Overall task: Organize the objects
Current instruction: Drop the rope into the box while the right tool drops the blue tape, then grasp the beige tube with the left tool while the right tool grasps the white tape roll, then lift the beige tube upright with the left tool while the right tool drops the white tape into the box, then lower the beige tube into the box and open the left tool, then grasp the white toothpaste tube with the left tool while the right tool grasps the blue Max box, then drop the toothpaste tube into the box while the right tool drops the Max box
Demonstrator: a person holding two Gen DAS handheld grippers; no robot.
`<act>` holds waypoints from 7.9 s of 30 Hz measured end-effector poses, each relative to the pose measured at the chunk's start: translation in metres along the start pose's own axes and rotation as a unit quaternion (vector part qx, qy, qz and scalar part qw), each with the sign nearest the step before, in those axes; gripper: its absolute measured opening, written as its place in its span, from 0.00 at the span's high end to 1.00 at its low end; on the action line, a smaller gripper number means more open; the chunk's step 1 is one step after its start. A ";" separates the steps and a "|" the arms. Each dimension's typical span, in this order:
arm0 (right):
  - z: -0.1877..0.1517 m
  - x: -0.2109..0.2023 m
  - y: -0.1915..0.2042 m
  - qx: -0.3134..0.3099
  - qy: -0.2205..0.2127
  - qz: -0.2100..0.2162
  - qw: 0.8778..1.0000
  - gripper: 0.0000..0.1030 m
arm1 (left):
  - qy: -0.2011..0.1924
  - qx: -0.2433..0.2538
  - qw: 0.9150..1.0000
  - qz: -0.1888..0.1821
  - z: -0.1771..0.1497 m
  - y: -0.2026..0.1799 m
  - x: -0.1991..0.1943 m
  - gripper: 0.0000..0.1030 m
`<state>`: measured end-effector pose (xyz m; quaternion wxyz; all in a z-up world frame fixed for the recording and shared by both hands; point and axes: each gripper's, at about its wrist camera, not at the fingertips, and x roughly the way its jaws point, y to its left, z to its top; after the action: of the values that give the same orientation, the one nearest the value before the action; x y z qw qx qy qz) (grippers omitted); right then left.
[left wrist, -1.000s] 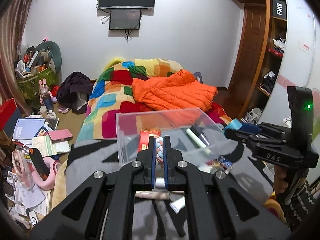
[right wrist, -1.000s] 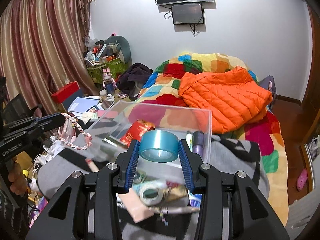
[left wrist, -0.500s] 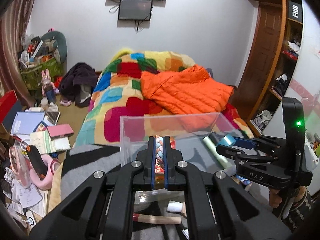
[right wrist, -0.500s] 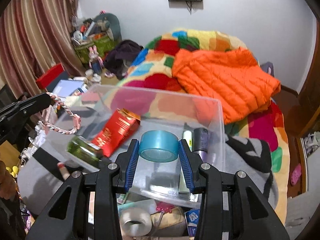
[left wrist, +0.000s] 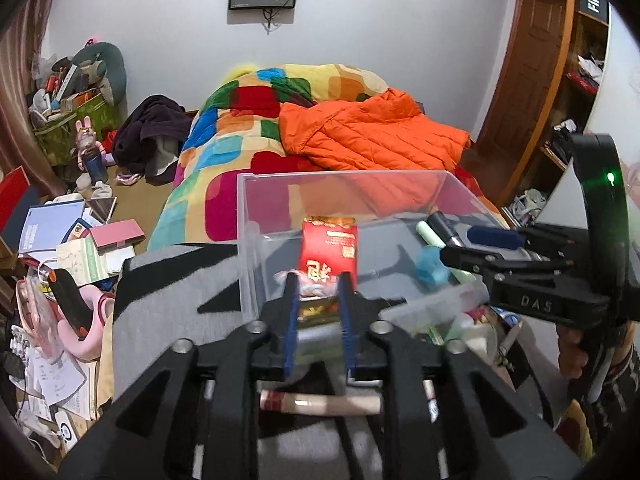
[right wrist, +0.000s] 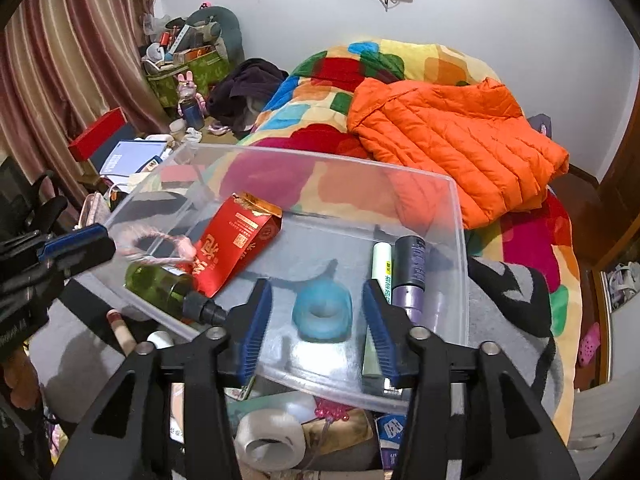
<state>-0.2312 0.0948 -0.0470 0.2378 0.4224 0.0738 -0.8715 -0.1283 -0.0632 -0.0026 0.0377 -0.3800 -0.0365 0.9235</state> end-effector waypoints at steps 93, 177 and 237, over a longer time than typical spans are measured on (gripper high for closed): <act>-0.009 -0.039 -0.028 0.062 -0.051 0.049 0.996 0.65 | 0.020 0.025 0.999 -0.010 -0.035 -0.011 -0.012 0.15; -0.097 -0.014 -0.052 0.025 0.043 -0.004 0.999 0.76 | 0.093 0.126 0.985 -0.072 -0.056 -0.072 0.012 0.51; -0.028 -0.069 -0.009 0.016 -0.074 0.026 0.997 0.76 | -0.021 0.005 0.999 -0.032 -0.017 -0.015 -0.034 0.84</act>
<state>-0.1797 0.1366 -0.0115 0.2585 0.3624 0.0309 -0.8949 -0.0913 -0.0507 0.0106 0.0681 -0.3591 -0.0444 0.9298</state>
